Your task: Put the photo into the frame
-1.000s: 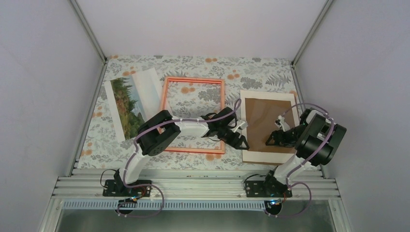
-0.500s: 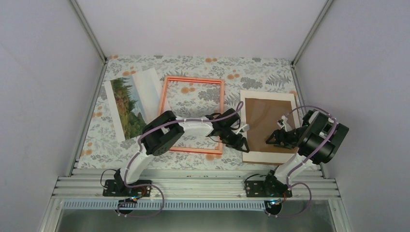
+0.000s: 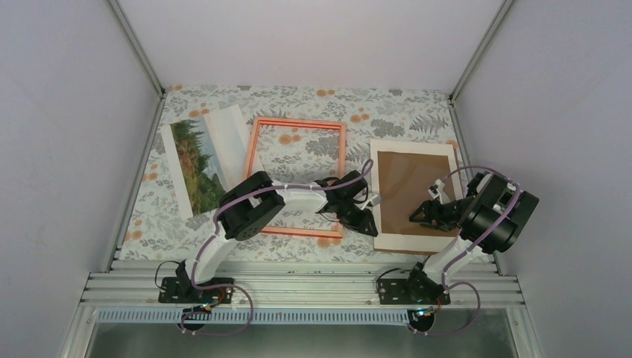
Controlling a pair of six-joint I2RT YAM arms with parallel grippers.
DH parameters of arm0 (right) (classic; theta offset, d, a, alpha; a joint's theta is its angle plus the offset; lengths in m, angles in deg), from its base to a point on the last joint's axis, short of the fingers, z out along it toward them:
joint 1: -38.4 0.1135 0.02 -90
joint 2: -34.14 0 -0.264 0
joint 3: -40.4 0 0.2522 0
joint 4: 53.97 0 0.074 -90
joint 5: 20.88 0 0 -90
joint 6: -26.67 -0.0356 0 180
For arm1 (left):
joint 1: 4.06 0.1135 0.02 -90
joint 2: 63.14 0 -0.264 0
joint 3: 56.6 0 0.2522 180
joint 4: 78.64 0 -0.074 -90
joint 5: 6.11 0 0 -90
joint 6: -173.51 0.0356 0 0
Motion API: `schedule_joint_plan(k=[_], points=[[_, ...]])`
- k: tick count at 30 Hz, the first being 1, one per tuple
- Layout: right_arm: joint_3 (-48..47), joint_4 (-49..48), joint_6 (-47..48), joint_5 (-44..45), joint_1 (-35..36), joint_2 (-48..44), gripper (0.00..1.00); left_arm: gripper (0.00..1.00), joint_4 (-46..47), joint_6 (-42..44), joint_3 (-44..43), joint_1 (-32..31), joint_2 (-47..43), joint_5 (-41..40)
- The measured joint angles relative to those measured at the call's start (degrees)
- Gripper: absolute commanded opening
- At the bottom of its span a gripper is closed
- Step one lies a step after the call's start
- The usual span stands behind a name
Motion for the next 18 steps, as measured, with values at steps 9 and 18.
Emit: schedule_joint_plan(k=[9,18], points=[[0.4,-0.2,0.0,-0.9,-0.8,0.0,0.72,0.08,1.1,-0.2,3.4,-0.5,-2.2,-1.3],[0.6,-0.4,0.0,-1.3,-1.1,0.0,0.72,0.07,3.6,-0.2,4.1,-0.5,-3.9,-1.0]])
